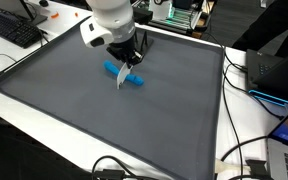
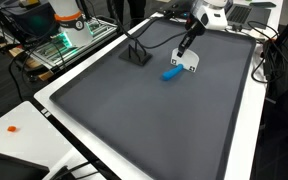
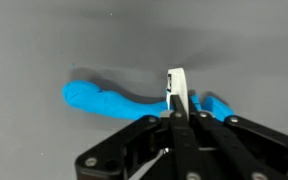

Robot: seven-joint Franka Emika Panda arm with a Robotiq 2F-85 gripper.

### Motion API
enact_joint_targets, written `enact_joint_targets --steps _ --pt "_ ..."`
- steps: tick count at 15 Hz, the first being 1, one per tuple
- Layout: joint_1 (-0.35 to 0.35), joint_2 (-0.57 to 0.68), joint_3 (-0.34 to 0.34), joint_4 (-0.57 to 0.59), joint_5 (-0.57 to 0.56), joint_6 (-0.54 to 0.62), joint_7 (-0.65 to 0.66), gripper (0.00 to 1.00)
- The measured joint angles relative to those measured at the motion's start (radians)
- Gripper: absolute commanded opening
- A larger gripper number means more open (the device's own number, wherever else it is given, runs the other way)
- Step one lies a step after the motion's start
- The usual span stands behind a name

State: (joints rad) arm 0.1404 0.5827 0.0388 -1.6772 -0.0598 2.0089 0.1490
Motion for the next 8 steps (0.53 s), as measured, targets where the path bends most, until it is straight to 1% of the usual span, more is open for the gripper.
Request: enact_joint_targets --steps 8 --pt "-0.011 -0.002 0.004 -0.002 0.03 -0.003 -0.016 0.01"
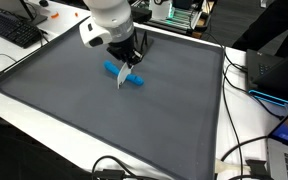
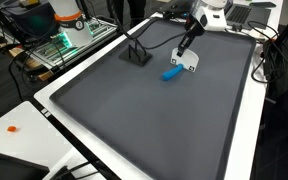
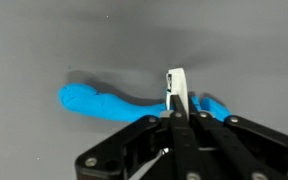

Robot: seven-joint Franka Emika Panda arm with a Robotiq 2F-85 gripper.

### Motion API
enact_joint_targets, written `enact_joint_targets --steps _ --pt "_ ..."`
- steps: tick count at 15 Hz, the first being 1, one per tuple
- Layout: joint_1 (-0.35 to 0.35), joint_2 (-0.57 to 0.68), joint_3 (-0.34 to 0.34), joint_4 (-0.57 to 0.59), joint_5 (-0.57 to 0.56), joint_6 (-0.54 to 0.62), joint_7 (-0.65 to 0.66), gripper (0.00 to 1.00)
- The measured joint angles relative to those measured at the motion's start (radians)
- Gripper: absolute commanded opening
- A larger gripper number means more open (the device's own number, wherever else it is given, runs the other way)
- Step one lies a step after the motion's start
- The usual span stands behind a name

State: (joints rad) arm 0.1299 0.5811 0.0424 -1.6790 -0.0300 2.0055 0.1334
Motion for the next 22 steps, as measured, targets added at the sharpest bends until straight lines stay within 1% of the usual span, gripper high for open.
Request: enact_joint_targets --steps 11,22 --pt "0.0 -0.02 0.002 -0.009 0.018 -0.054 0.0 0.01" --pt "-0.017 -0.098 -0.017 -0.013 0.016 -0.077 0.001 0.01"
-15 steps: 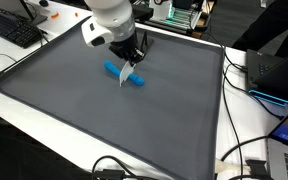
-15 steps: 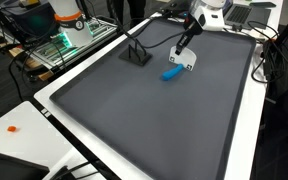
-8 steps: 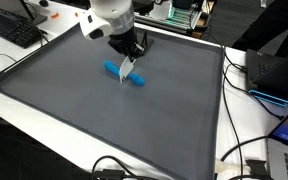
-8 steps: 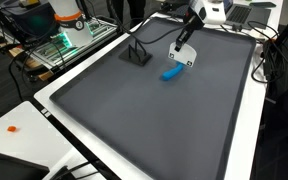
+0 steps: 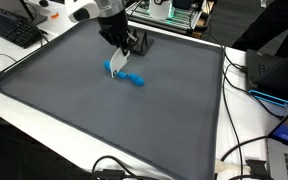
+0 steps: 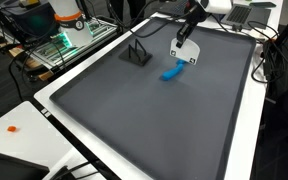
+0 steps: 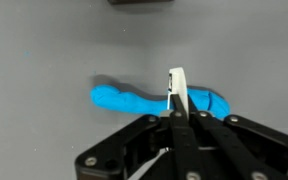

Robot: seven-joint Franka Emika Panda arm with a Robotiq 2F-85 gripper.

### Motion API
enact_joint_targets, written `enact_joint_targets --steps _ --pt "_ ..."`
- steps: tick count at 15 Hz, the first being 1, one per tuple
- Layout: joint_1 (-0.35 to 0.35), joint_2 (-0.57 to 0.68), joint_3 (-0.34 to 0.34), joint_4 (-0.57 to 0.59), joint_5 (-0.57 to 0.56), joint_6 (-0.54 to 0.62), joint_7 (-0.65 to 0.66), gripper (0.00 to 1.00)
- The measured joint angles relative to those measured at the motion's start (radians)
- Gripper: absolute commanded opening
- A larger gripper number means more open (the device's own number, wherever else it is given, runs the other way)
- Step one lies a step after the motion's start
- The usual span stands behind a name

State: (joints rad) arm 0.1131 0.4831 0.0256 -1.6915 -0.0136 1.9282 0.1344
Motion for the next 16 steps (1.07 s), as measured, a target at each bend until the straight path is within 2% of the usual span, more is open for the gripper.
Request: enact_joint_targets --steps 16 --pt "-0.007 0.039 -0.006 0.001 -0.009 0.012 0.0 0.01"
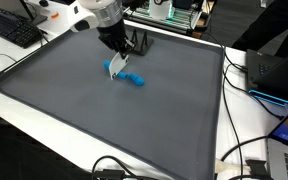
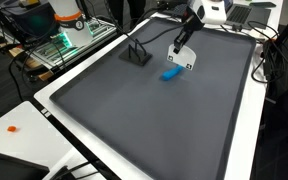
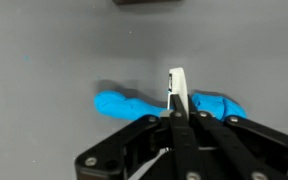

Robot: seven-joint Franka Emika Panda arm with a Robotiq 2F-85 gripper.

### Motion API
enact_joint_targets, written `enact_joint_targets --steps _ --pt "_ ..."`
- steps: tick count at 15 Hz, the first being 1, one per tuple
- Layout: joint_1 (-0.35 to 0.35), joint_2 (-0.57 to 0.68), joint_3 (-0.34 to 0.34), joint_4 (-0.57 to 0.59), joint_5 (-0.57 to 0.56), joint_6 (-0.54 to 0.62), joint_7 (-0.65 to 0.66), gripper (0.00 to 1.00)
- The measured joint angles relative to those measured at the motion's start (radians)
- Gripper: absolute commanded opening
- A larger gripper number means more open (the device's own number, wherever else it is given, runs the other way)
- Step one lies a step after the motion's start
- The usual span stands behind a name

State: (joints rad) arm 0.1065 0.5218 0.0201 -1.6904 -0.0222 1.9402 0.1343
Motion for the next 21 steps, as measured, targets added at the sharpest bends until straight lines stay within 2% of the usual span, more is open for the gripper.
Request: enact_joint_targets --steps 6,21 --pt "0.0 0.018 -0.002 0.001 -0.018 0.038 0.0 0.01" --pt "0.005 0.051 -0.002 0.001 -0.035 0.049 -0.002 0.01"
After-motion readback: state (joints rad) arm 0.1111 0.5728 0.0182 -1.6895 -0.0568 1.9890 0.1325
